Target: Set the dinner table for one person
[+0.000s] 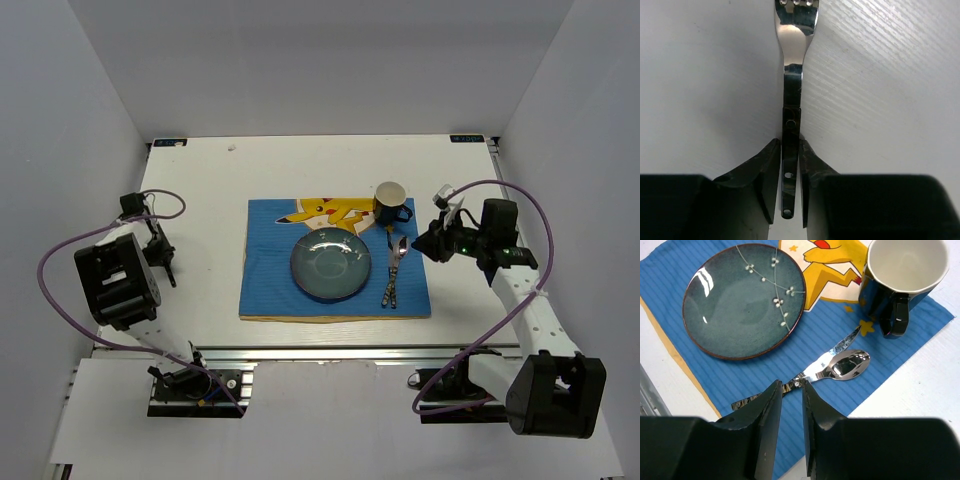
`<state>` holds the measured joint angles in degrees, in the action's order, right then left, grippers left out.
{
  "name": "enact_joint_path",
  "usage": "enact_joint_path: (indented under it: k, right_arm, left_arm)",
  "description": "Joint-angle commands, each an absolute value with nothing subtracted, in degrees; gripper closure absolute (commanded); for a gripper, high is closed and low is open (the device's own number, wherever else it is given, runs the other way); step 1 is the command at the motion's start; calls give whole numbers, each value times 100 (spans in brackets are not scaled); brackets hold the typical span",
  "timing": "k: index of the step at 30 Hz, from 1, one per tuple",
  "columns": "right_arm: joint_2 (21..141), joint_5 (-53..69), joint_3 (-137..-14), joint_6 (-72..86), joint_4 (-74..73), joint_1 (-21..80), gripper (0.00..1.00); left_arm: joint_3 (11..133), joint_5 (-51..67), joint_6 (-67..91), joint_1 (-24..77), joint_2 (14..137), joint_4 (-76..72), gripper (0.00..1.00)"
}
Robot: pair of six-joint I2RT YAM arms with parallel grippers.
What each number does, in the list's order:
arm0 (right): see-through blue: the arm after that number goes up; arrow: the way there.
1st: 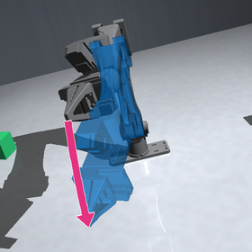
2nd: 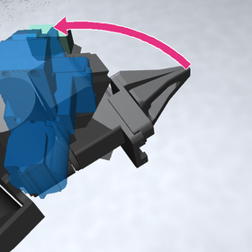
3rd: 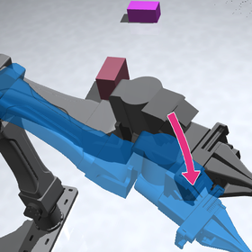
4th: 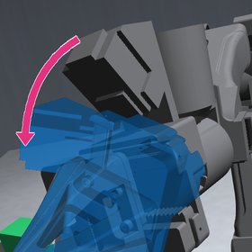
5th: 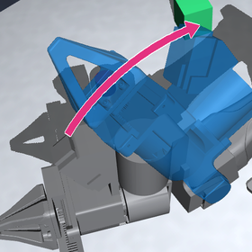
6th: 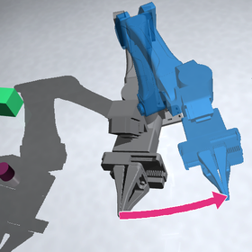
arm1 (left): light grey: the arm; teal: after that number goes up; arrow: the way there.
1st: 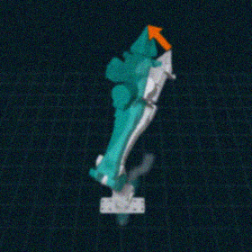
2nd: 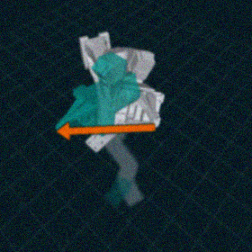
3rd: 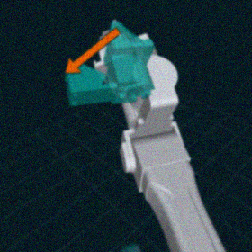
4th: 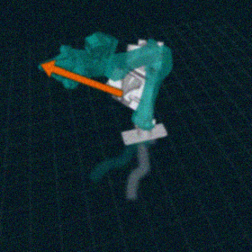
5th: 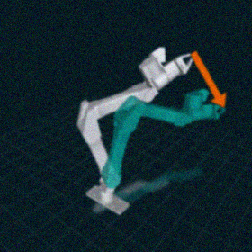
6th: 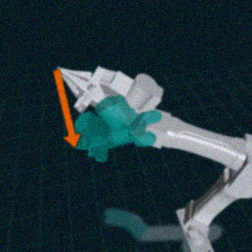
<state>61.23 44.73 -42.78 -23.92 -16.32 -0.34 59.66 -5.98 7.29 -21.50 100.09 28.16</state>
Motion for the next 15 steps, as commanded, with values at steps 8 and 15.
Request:
enact_joint_path:
  k: [8,15]
  right_arm:
    - [5994,4386,-4535,-2241,-1459,-18,72]
    - [5766,4360,-4403,-2180,-1389,-18,72]
  left_arm:
    - [5809,-79,765,-2320,10055,2514,85]
    - [5652,693,1185,-2329,9599,2549,100]
